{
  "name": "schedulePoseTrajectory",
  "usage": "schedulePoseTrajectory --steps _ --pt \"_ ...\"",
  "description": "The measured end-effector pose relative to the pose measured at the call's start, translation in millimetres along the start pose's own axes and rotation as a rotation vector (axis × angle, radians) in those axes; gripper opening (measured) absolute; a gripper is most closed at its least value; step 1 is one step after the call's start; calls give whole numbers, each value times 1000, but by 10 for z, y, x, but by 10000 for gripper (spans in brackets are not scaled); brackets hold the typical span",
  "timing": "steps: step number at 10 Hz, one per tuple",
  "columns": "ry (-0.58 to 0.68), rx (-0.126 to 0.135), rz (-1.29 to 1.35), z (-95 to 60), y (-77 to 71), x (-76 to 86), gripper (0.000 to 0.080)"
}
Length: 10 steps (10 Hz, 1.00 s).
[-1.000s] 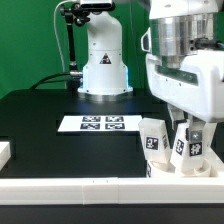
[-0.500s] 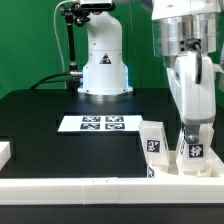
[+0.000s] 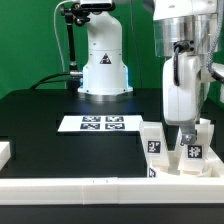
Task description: Assemble stool
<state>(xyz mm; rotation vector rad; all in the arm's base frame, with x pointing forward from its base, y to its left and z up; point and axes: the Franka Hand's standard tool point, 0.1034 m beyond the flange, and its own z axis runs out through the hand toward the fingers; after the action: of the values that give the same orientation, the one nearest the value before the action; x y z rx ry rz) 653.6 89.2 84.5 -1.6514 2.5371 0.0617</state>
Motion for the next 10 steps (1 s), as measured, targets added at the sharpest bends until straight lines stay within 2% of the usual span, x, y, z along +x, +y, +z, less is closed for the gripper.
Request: schedulePoseTrajectory --steps 2,3,4,5,6,8,10 --pt "-15 -5 27 3 9 -13 340" --pt "-15 -5 -5 3 13 -19 454" --pt "-14 -10 -27 -2 15 -20 454" --pt "-14 -25 -74 -36 13 -43 577" --pt "-19 -33 -114 -82 2 -96 635" --pt "-30 -15 -171 -159 7 -228 645" --pt "-27 -16 -302 -131 4 -196 649"
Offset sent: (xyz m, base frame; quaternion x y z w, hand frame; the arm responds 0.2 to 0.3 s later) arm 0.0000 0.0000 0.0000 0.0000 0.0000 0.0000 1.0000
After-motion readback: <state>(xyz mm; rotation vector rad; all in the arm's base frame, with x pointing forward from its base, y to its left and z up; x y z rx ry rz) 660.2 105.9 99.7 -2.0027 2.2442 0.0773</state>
